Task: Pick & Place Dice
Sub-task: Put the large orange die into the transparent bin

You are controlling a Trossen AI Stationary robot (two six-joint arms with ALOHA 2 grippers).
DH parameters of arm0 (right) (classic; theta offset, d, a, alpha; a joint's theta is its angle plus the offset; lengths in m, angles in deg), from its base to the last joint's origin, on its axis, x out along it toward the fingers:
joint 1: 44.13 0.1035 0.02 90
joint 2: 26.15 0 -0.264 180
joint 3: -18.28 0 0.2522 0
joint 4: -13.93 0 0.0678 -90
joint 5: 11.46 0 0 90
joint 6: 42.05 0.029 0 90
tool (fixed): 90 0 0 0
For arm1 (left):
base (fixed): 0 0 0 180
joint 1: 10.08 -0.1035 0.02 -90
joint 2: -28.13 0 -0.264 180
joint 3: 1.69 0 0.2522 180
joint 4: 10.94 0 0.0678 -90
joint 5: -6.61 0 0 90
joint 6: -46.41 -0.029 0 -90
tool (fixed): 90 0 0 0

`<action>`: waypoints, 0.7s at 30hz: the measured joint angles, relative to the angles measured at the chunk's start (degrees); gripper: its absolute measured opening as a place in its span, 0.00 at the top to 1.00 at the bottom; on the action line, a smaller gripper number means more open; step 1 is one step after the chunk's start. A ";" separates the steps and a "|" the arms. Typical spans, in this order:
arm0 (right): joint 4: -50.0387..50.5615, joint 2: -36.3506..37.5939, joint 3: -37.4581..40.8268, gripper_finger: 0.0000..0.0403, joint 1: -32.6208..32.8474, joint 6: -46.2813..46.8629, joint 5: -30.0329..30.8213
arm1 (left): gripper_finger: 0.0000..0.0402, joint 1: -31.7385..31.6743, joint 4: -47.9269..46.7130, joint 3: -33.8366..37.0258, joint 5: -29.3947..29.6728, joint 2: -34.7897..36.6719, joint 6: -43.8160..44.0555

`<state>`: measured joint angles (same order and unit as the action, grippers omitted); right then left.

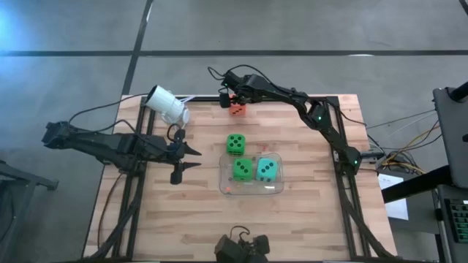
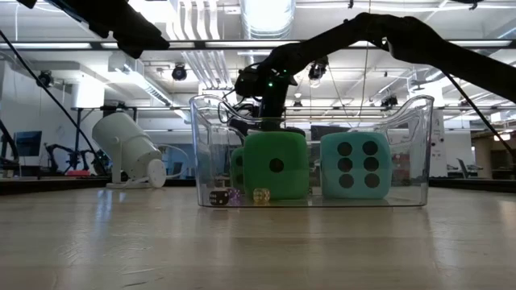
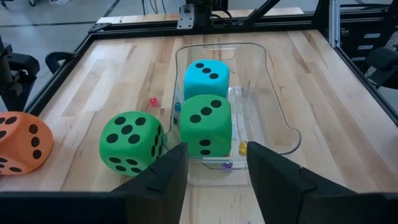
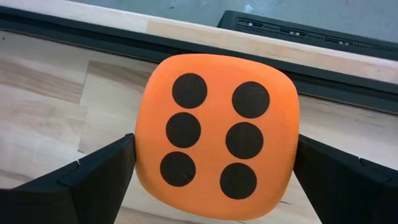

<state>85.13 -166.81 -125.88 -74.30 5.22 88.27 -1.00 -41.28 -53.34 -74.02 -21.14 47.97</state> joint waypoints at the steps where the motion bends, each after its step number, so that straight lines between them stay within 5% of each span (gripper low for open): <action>1: -0.03 0.00 0.12 0.01 0.00 -0.53 -0.01 | 0.57 0.00 0.00 0.00 0.00 0.00 0.00; 21: 0.38 0.00 0.29 0.01 -0.60 -1.53 -1.98 | 0.57 0.79 -0.60 0.00 0.00 0.04 0.15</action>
<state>85.51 -166.81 -125.59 -74.90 3.69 86.29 -0.22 -41.88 -53.34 -74.02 -21.10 48.12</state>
